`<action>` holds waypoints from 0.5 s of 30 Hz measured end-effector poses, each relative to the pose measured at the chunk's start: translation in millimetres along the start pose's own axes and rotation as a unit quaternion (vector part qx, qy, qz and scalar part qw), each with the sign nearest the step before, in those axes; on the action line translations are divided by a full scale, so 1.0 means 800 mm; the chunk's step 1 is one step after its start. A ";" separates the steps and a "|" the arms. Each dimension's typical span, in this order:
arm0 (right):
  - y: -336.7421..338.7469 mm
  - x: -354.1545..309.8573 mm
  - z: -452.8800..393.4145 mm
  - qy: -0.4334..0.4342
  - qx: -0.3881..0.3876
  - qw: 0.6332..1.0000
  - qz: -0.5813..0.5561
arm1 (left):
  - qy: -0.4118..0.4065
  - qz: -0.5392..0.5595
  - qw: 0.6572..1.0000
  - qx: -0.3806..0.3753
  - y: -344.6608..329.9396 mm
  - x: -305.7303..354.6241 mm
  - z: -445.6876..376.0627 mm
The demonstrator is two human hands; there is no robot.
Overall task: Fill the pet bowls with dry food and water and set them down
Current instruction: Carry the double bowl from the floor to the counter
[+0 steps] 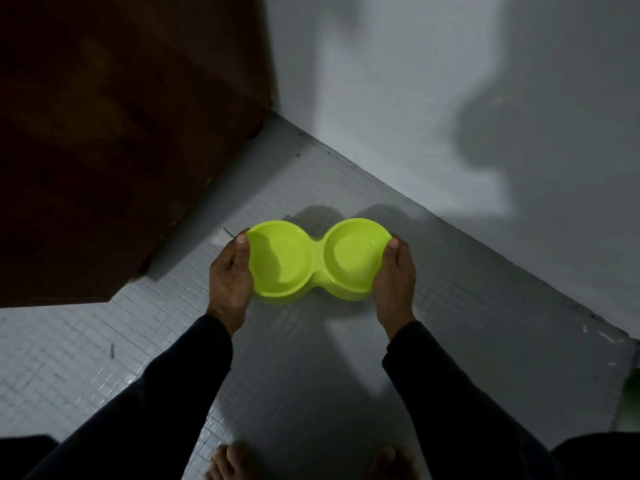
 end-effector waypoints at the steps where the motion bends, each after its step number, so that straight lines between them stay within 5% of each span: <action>1: 0.003 -0.004 0.001 -0.001 0.001 1.000 0.000 | 0.000 0.002 1.000 0.001 -0.002 0.004 0.002; 15: 0.108 -0.169 0.073 -0.014 0.017 1.000 -0.022 | -0.010 -0.007 1.000 -0.009 -0.018 0.188 0.120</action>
Point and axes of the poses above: each hand's wrist, its own z-axis away from the middle knuckle, its own y-axis out of the back of the hand, x = y × z, the point moved 9 cm from there along -z, towards the middle knuckle, and after that the axes turned 1 degree about -y, right-handed, at the moved point
